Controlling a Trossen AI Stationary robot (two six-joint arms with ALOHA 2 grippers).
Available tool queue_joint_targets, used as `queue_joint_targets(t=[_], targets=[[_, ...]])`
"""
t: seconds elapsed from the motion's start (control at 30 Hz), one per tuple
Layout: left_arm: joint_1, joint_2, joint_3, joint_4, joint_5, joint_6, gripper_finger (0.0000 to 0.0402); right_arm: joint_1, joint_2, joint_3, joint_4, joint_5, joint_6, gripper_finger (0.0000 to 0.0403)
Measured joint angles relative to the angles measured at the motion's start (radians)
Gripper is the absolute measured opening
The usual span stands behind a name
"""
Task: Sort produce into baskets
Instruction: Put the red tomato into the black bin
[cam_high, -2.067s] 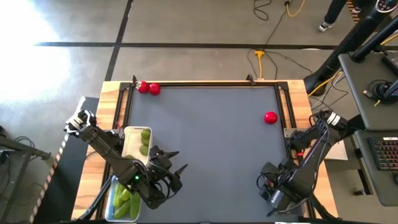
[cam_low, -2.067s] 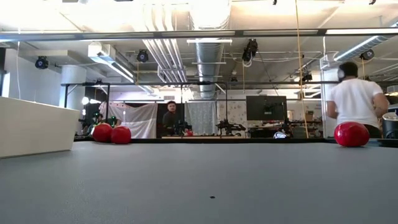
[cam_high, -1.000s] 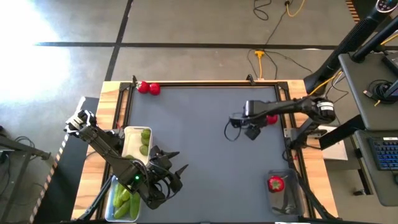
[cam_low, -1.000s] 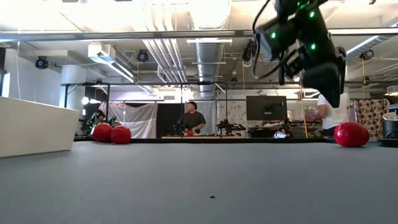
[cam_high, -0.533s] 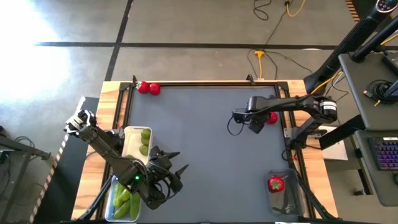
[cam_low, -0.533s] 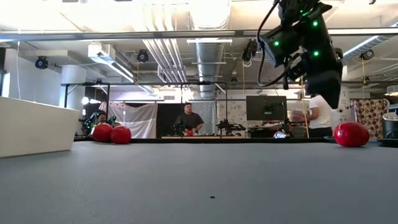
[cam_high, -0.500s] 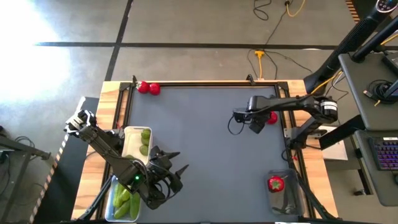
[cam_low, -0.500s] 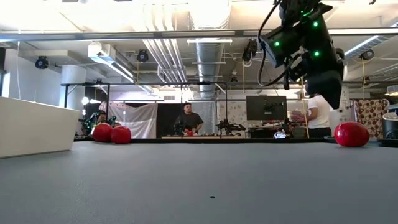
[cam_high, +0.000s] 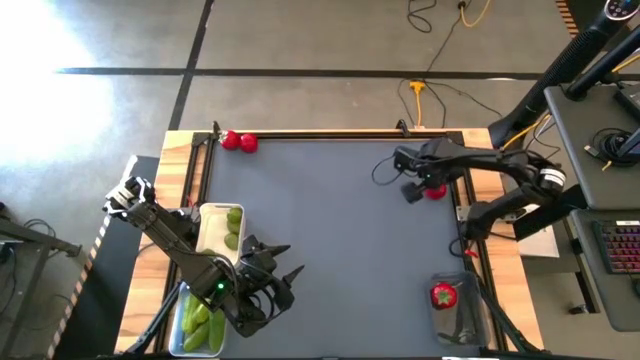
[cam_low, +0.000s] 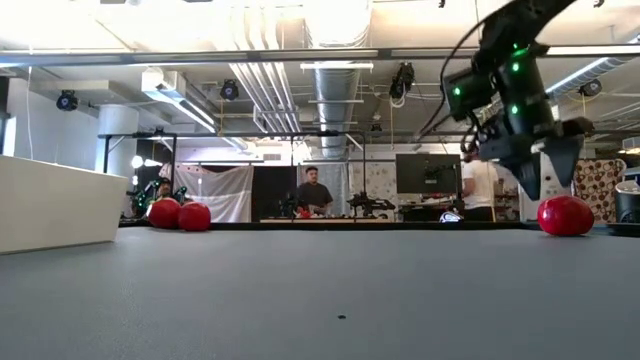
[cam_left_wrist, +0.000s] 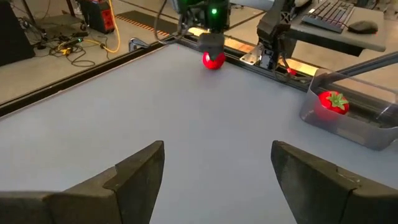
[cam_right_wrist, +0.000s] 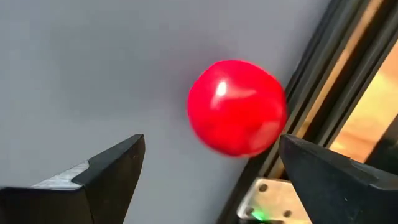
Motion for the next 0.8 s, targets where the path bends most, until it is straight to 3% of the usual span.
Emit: queue_joint_targets(t=[0.27,0.57,0.8], targets=[[0.0,0.0,0.0,0.001,0.0,0.0,0.0278,-0.123,0.011,-0.078,0.078,0.029,0.22,0.0363],[0.0,0.0,0.0,0.003,0.0,0.0,0.0278,-0.176,0.01,-0.125,0.164,0.02,0.309,0.0362],[0.0,0.0,0.0,0.003,0.0,0.0,0.0278,-0.175,0.009,-0.126,0.164,0.003,0.333,0.0304]])
